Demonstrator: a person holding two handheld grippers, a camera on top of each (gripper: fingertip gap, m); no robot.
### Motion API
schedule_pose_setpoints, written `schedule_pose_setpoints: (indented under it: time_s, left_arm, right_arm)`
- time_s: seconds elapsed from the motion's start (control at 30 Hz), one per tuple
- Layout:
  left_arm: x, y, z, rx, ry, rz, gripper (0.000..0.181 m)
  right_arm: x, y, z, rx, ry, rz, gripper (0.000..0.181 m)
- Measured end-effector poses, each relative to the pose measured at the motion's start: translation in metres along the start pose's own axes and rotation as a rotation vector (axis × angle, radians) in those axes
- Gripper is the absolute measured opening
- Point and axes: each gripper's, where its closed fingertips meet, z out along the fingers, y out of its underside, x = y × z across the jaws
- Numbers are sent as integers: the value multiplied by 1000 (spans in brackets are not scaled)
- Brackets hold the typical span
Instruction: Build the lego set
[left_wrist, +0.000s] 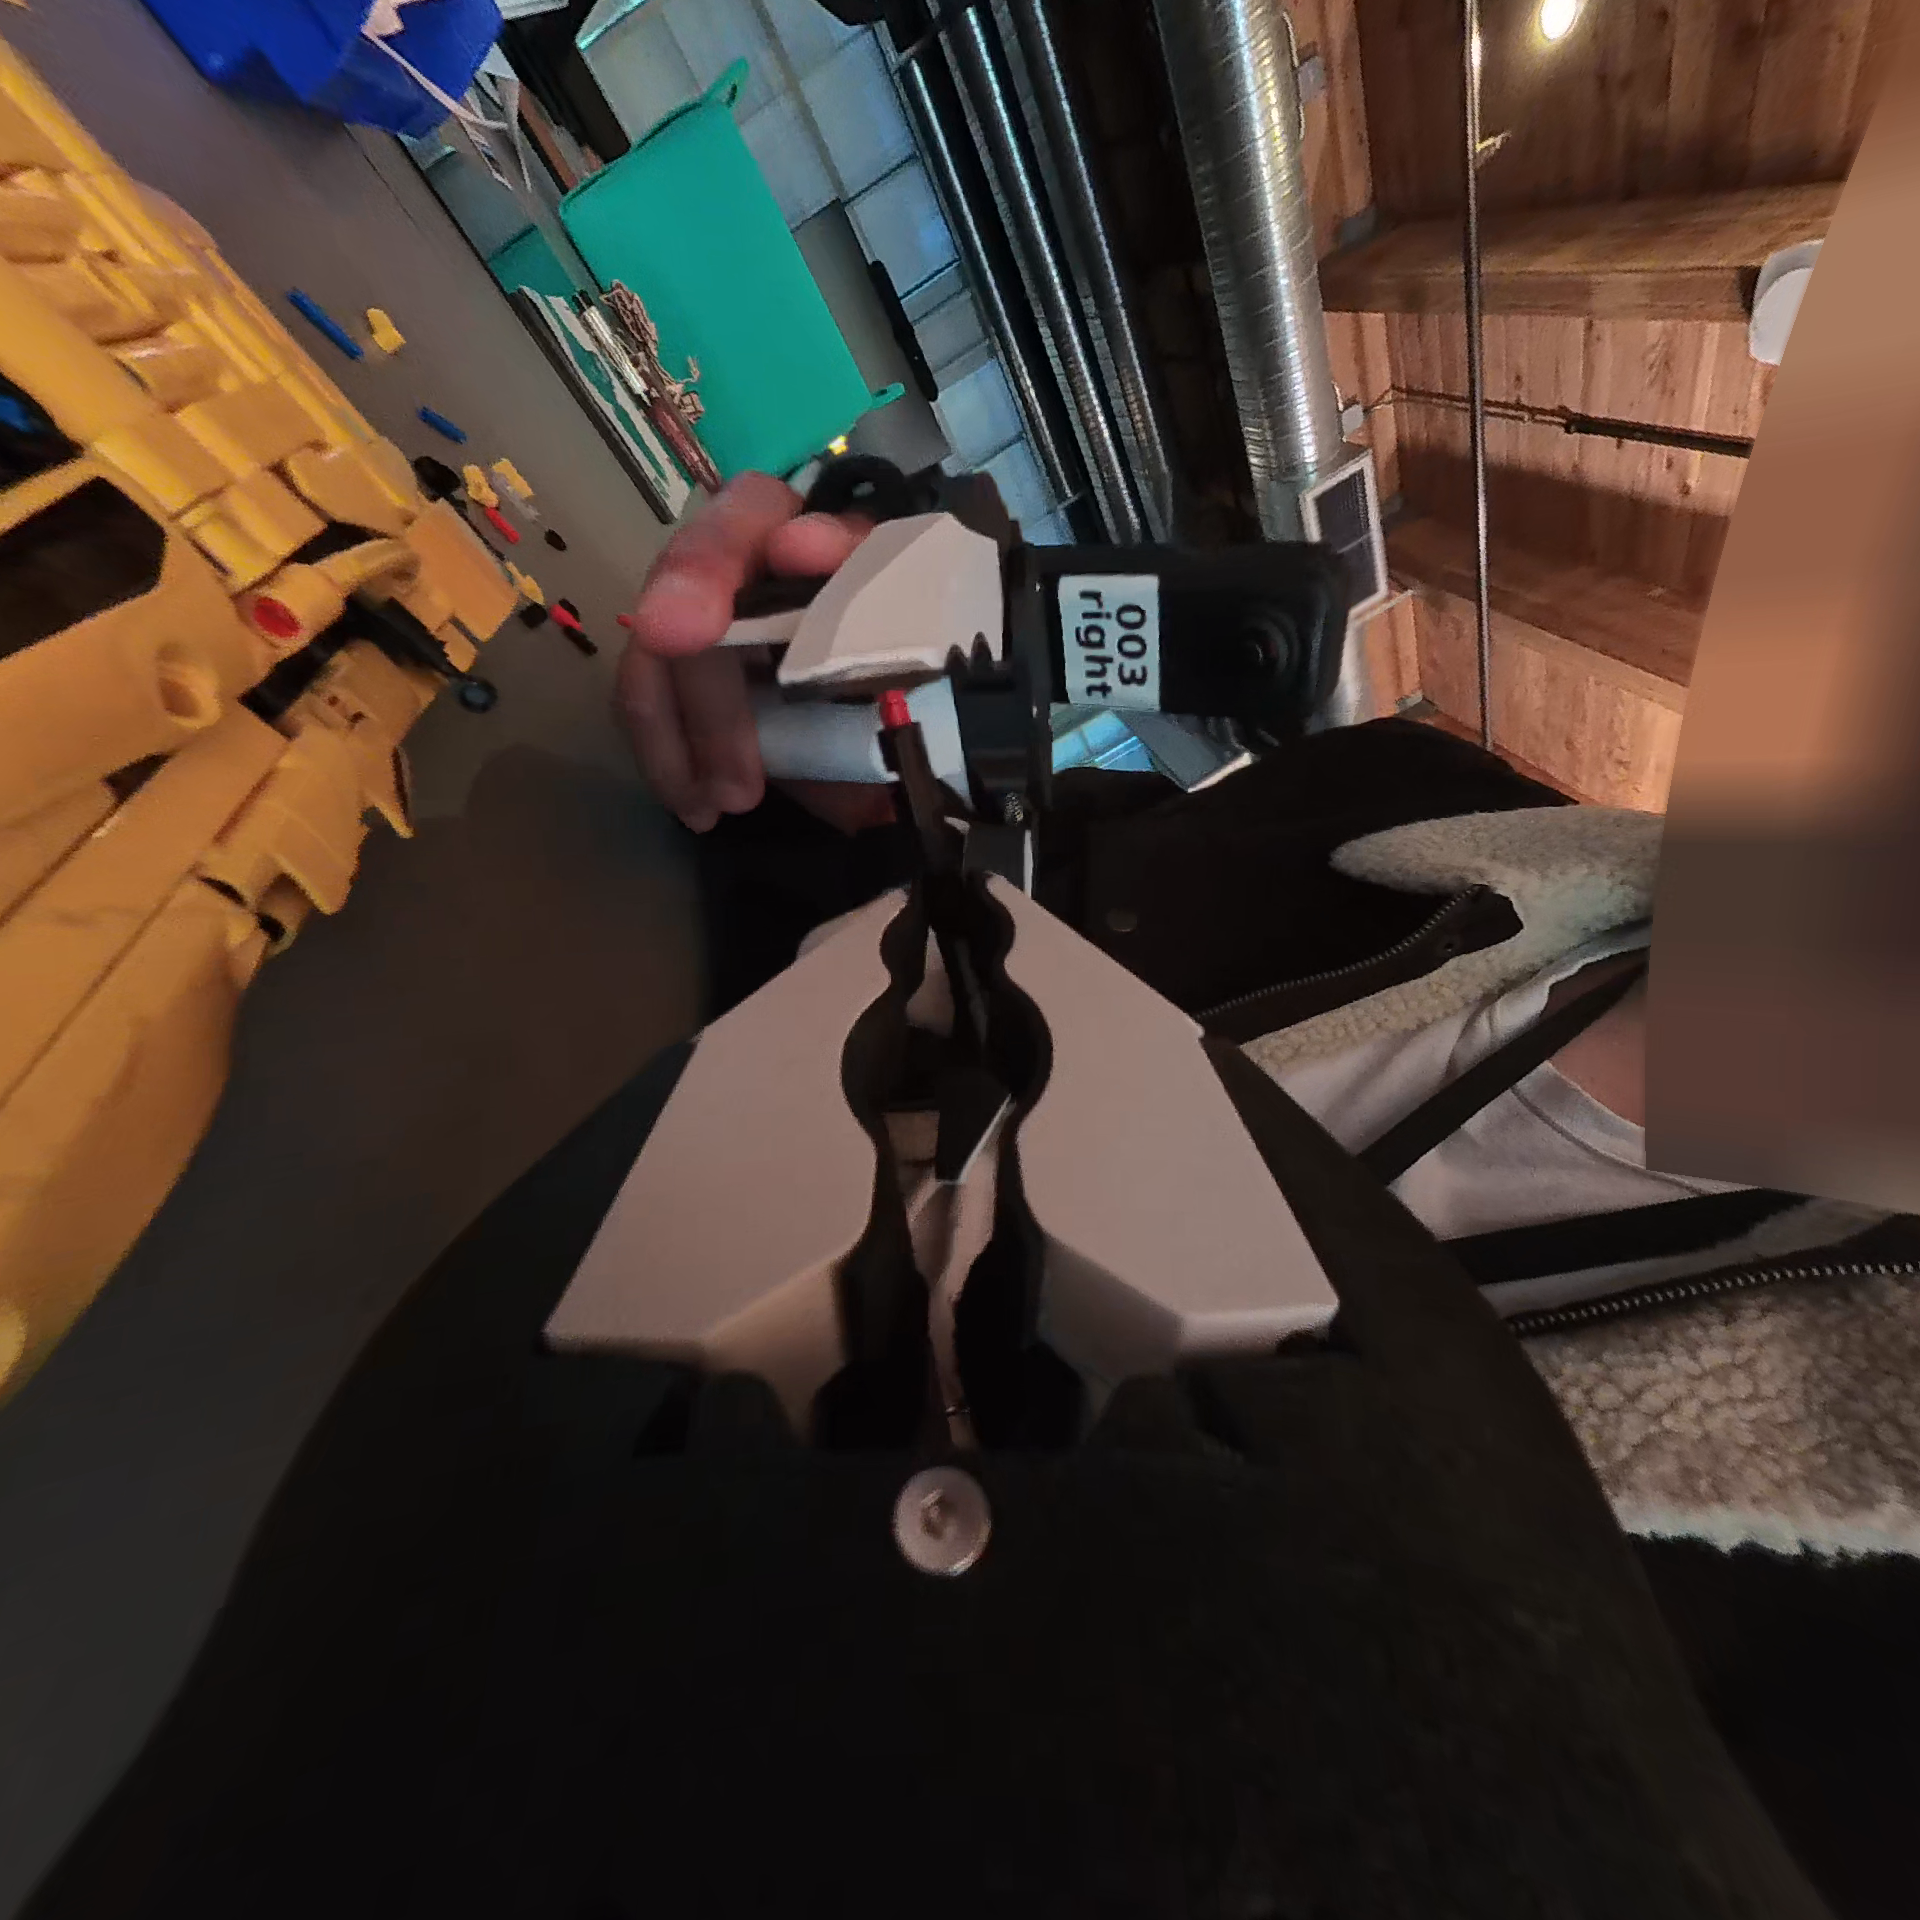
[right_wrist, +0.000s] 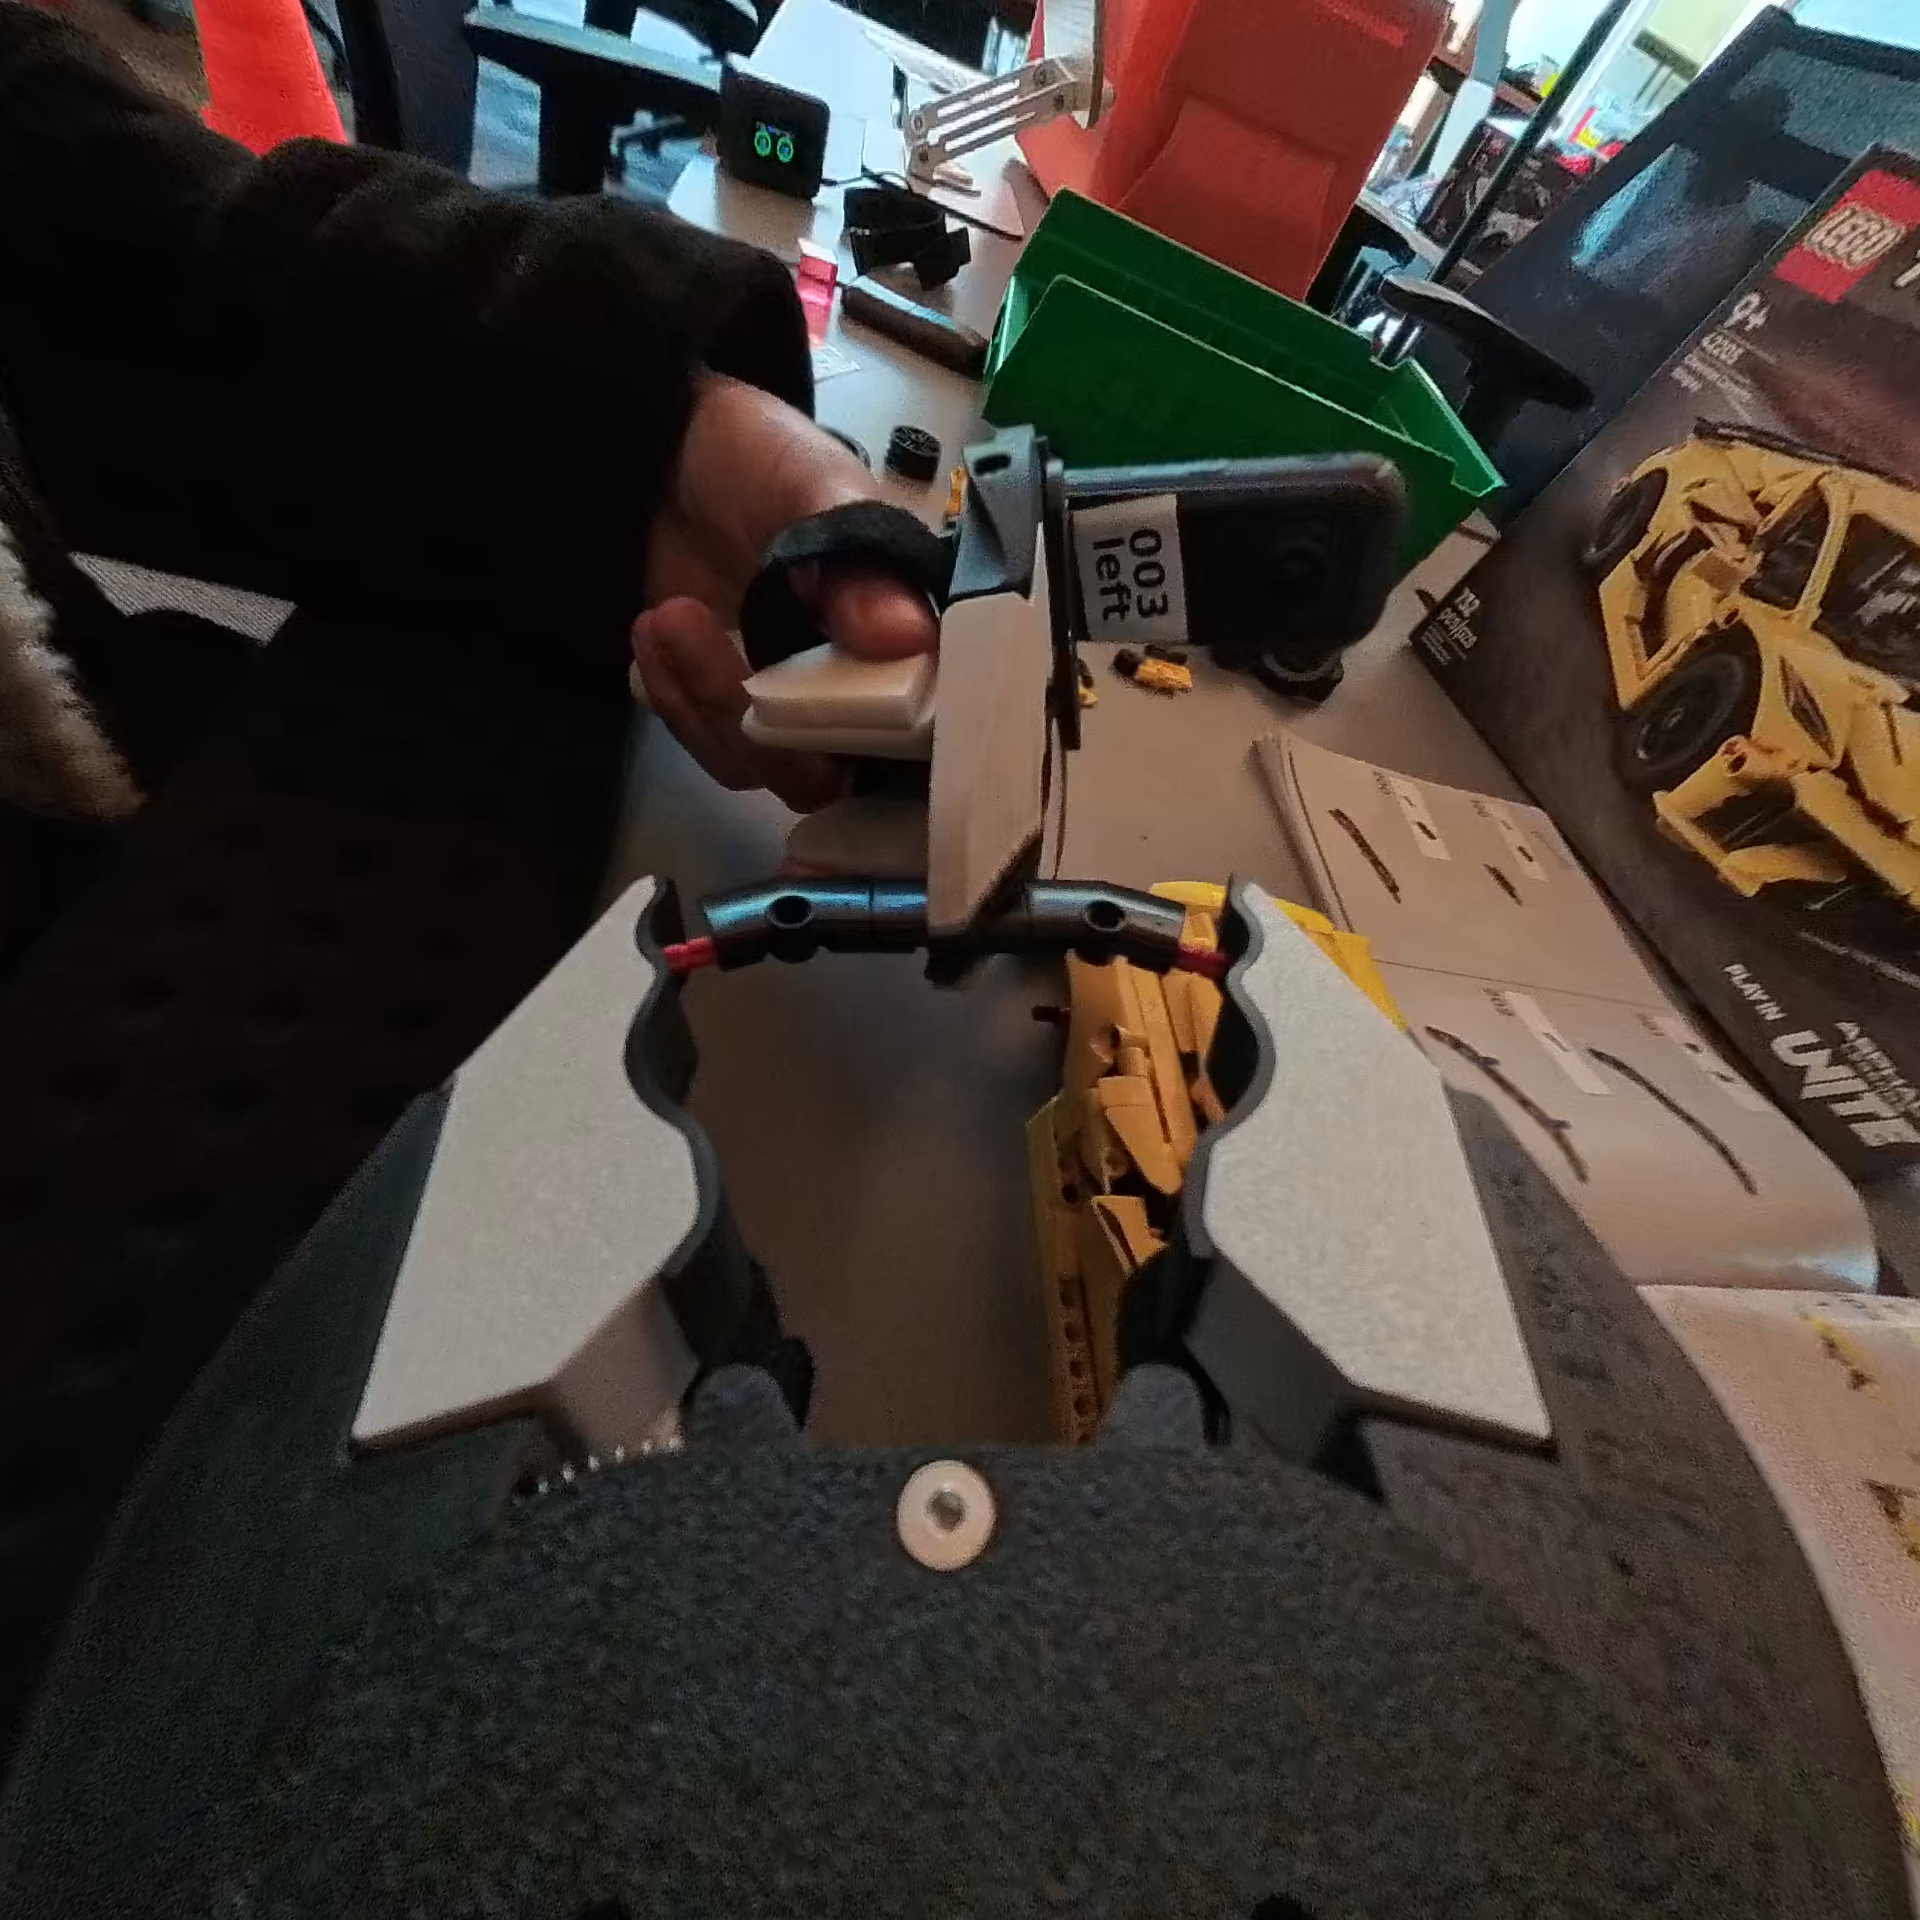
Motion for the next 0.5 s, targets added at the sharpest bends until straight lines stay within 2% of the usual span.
schedule_pose_setpoints:
  time_s: [0.07,0.13,0.23,0.3,0.4,0.5]
  left_arm:
    - [-9,1,-4,-11,-82,13,7]
    - [-22,-2,-19,16,-225,27,7]
    - [-40,0,-65,91,-508,23,7]
    - [-47,10,-101,114,-675,9,7]
    - [-51,19,-136,180,-780,-35,7]
    - [-57,25,-142,185,-812,-51,7]
  right_arm:
    - [0,2,0,11,-1,13,105]
    - [9,-1,-6,44,67,16,106]
    - [21,3,-18,50,145,29,83]
    - [23,4,-22,68,143,90,75]
    - [24,7,-21,72,124,142,74]
    - [22,10,-19,55,123,131,72]
